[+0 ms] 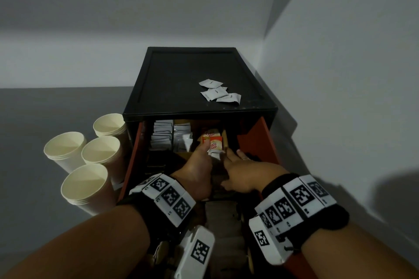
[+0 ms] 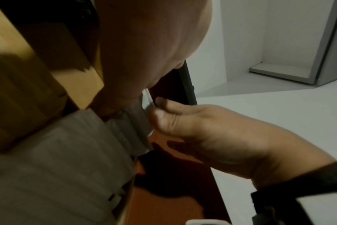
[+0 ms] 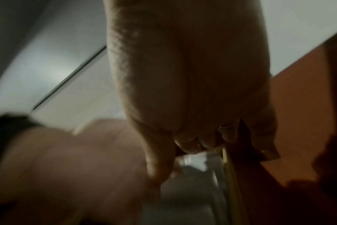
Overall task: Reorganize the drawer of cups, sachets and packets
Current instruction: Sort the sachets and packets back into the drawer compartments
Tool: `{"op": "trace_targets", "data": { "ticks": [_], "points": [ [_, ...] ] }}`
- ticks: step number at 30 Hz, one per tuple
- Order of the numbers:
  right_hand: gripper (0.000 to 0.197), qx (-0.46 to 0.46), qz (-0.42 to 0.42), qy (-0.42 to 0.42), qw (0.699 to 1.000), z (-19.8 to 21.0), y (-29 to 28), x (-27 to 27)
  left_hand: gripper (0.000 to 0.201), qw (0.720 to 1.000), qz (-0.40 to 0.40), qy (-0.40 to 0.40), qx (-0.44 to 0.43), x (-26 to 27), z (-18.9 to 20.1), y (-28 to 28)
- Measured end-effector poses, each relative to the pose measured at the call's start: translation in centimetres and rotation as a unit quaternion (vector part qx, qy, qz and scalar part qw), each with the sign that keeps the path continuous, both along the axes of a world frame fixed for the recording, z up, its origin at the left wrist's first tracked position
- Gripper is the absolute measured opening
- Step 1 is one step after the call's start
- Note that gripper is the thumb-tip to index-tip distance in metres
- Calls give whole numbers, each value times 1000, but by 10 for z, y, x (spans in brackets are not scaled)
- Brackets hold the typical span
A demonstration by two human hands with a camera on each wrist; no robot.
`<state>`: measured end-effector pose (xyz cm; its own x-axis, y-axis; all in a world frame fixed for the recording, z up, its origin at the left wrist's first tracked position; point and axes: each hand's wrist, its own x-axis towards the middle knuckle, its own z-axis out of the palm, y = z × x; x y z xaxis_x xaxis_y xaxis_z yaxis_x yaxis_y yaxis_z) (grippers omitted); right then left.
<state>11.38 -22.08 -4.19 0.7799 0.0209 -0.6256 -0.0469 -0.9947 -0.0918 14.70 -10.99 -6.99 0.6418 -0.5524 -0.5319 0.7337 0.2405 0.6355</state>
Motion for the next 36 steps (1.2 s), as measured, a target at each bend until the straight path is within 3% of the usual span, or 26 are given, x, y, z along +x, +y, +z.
{"op": "trace_targets", "data": {
  "ticks": [3,7,12,14,16,20,24,29,36],
  "points": [
    [64,-49,31,45,997,-3,4,0,63,1000,-10,-4,22,0,4,-3],
    [71,-25,18,1,1000,3,6,6,62,998,5,-18,56,1,4,-2],
    [66,-68,39,36,996,-3,8,9,66,996,-29,-10,83,-2,12,-1],
    [74,-35,22,7,999,1,5,11,61,998,2,18,61,2,11,0],
    [80,-17,19,-14,1000,6,4,11,63,996,-14,-23,84,1,9,3],
    [72,-39,44,2,998,6,6,13,72,992,-47,-24,118,-1,10,2],
    [90,-15,25,-8,1000,13,-7,16,61,986,-65,-62,138,-6,16,6],
    [69,-131,91,69,985,-2,7,11,67,990,-43,-42,124,-1,2,0],
    [73,-35,50,15,998,17,-2,1,58,994,-7,-36,99,-1,7,1]
  ]
}}
